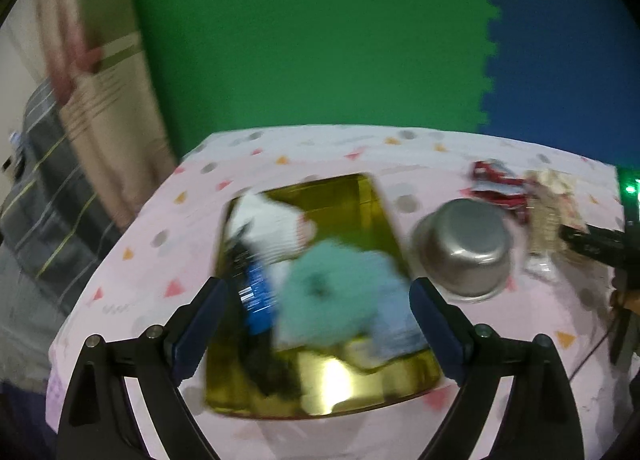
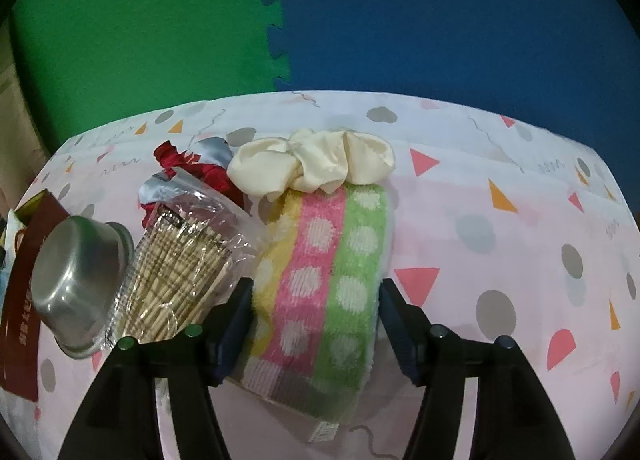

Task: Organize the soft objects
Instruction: 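Move the right gripper to the pink-green striped towel and close on it, then move the left gripper to the cotton swab bag and close on it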

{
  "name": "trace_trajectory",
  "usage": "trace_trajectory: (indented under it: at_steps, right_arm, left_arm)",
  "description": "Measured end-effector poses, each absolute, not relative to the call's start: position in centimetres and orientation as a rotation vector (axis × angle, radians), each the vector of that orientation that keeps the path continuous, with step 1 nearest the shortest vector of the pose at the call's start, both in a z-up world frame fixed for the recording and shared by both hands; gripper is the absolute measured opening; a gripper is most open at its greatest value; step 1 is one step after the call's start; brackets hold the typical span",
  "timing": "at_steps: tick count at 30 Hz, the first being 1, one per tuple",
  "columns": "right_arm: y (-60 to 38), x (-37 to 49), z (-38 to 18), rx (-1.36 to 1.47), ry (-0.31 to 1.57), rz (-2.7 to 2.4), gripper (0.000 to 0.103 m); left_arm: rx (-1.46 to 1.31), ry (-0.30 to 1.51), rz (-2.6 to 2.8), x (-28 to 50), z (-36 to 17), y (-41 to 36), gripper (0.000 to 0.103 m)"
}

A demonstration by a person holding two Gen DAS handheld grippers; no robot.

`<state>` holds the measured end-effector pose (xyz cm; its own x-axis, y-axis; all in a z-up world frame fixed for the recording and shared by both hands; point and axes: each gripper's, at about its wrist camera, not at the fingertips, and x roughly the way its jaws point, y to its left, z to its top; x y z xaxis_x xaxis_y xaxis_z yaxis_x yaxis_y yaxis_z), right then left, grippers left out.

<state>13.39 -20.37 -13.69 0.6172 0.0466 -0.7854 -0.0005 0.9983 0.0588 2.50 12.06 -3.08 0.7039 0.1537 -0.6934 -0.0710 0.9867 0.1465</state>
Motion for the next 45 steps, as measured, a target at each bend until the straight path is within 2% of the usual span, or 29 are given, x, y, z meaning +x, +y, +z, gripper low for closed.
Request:
trace_trajectory:
  at_steps: [2, 5, 8, 22, 38, 39, 41, 42, 45]
  right_arm:
    - [-20.7, 13.1, -13.7, 0.049, 0.903, 0.036, 0.060]
    - [-21.4, 12.3, -13.5, 0.042, 0.899, 0.045, 0.050]
    - [-22.5, 11.3, -13.4, 0.041, 0.894, 0.035, 0.046]
    - [-31.8, 3.7, -13.3, 0.141, 0.872, -0.082, 0.045]
    - [-31.9, 3.6, -13.5, 0.146, 0.867, -0.078, 0.048]
    - [-31.9, 3.6, -13.5, 0.149, 0.866, -0.077, 0.048]
    - [-31.9, 3.6, -13.5, 0.151, 0.866, -0.076, 0.048]
    - [-31.8, 3.7, -13.5, 0.151, 0.866, -0.075, 0.048]
    - [-31.9, 3.6, -13.5, 0.154, 0.866, -0.075, 0.048]
  left_arm:
    - [0.125, 0.783, 0.080, 3.2, -3.0, 10.0, 0.091]
    - [0.148, 0.784, 0.004, 4.1, -3.1, 6.8, 0.091]
    - [0.169, 0.798, -0.073, 5.2, -3.6, 3.3, 0.091]
    - [0.191, 0.872, -0.227, 9.9, -6.9, -6.3, 0.091]
    - [0.228, 0.984, -0.190, 14.1, -11.7, -9.7, 0.091]
    - [0.227, 0.990, -0.188, 14.2, -11.9, -9.8, 0.089]
    - [0.221, 1.010, -0.188, 14.4, -12.3, -10.0, 0.077]
    - [0.214, 1.023, -0.189, 14.4, -12.5, -10.1, 0.066]
    - [0.171, 1.040, -0.199, 14.4, -12.6, -10.0, 0.049]
